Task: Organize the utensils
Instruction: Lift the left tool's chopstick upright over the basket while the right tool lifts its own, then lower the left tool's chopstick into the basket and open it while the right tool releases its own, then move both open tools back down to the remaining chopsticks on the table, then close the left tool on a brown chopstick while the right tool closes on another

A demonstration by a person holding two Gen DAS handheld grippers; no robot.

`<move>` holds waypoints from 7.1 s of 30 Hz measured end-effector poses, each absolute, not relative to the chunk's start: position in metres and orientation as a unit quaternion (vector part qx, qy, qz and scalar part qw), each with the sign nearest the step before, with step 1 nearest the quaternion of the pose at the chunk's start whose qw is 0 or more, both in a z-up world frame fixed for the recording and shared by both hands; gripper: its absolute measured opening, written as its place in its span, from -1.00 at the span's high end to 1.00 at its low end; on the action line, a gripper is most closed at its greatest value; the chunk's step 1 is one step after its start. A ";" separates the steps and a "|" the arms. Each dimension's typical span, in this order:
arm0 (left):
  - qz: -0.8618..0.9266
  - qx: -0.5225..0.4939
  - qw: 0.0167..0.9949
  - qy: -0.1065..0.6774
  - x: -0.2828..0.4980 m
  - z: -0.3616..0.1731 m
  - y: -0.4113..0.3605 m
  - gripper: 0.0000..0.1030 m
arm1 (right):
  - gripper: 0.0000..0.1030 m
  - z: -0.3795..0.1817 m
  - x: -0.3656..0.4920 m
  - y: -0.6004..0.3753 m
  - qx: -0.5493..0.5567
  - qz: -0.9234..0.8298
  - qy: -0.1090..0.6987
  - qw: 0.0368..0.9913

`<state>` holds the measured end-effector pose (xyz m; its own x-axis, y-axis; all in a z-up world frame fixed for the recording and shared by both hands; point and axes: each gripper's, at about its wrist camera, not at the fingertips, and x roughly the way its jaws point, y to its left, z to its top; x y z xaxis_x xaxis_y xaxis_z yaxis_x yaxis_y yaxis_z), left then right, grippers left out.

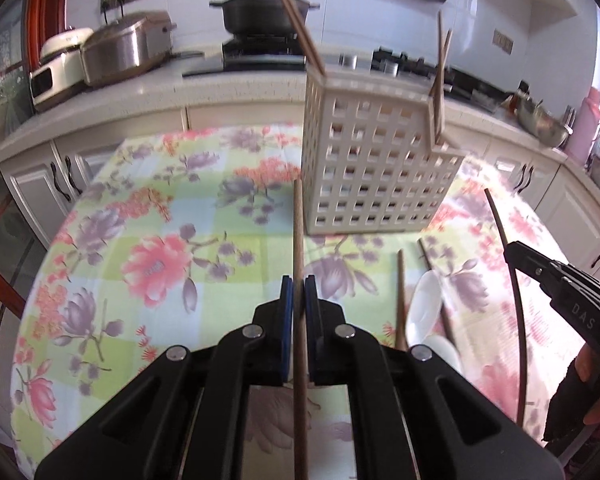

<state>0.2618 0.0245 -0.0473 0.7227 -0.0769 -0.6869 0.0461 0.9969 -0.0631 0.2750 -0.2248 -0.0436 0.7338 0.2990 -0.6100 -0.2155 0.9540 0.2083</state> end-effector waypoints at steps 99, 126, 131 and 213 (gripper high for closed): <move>-0.080 0.009 0.974 0.213 0.281 0.189 -0.007 0.89 | 0.88 0.149 0.271 -0.228 0.002 0.134 0.143 0.981; -0.062 -0.020 0.969 0.239 0.379 0.156 -0.005 0.89 | 0.88 0.120 0.360 -0.201 0.027 0.160 0.202 0.966; -0.058 -0.022 0.956 0.287 0.397 0.115 0.002 0.88 | 0.87 0.096 0.383 -0.198 0.037 0.158 0.252 0.954; 0.002 -0.002 0.922 0.387 0.248 -0.088 0.032 -0.46 | 0.86 -0.101 0.296 -0.173 -0.016 0.093 0.431 0.897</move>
